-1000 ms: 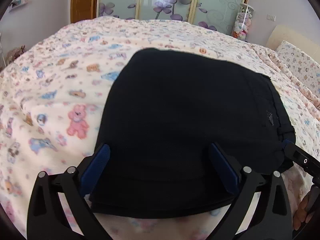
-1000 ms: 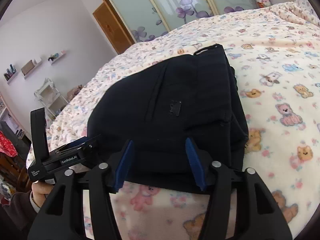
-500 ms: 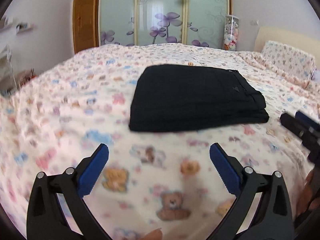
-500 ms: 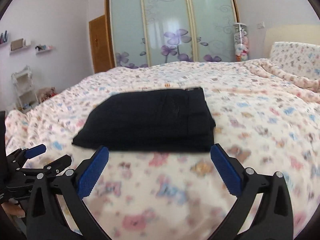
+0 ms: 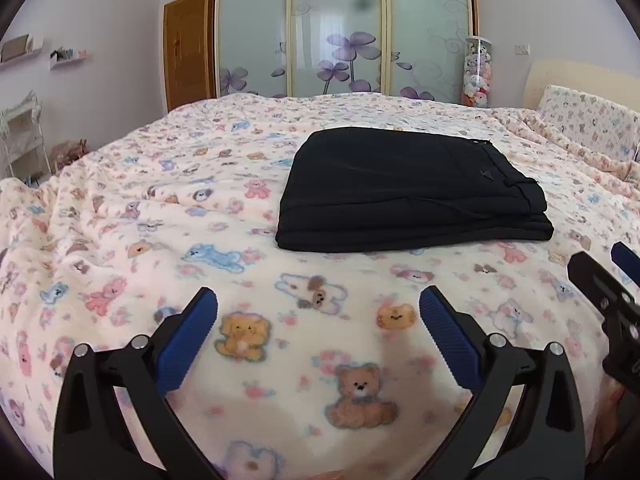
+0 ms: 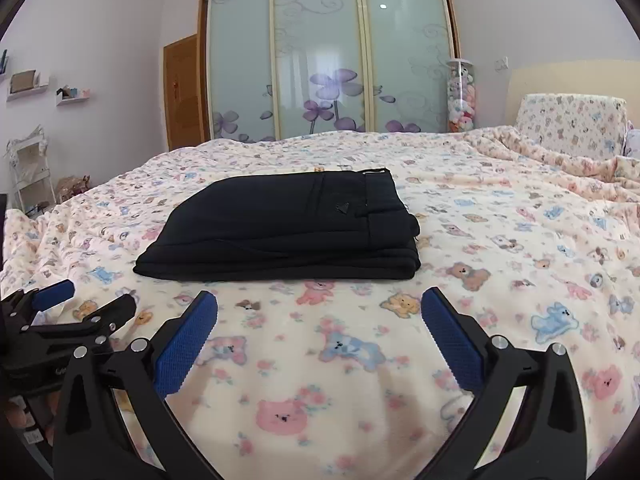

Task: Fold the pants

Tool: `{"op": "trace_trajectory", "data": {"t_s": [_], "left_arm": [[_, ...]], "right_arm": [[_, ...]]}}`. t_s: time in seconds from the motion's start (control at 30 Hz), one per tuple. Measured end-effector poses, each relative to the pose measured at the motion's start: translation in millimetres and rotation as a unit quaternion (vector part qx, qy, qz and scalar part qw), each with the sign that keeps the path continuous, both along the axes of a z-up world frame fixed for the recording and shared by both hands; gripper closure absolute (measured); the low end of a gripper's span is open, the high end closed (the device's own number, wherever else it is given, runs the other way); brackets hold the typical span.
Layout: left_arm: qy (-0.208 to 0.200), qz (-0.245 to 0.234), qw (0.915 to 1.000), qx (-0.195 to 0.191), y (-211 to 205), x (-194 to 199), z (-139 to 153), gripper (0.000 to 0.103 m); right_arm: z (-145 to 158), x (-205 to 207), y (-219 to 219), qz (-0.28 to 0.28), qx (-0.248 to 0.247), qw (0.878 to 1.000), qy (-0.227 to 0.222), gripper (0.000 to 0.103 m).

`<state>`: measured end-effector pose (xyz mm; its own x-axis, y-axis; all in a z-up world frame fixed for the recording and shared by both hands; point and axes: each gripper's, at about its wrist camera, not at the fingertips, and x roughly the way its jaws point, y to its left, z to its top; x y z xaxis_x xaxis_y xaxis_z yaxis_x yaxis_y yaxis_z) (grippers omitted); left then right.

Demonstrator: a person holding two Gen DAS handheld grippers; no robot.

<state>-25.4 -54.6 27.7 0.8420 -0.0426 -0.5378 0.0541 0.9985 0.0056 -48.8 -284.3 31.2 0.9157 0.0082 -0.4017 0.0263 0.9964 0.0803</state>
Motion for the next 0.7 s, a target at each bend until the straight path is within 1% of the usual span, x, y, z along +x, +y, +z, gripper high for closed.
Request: {"op": "trace_trajectory", "data": {"t_s": [0.2, 0.4, 0.7], "left_arm": [[-0.009, -0.002, 0.9999, 0.006, -2.0, -3.5, -0.1, 0.002], [-0.007, 0.001, 1.0, -0.005, 1.2, -2.8, -1.5, 0.002], [-0.009, 0.003, 0.9999, -0.011, 3.7, -3.8, -1.8, 0.002]], "right_arm": [[-6.7, 8.0, 0.7, -0.011, -0.005, 1.0, 0.023, 0.001], [-6.5, 5.1, 6.0, -0.017, -0.022, 0.999, 0.017, 0.001], [-6.8, 5.9, 5.7, -0.02, -0.023, 0.999, 0.02, 0.001]]}}
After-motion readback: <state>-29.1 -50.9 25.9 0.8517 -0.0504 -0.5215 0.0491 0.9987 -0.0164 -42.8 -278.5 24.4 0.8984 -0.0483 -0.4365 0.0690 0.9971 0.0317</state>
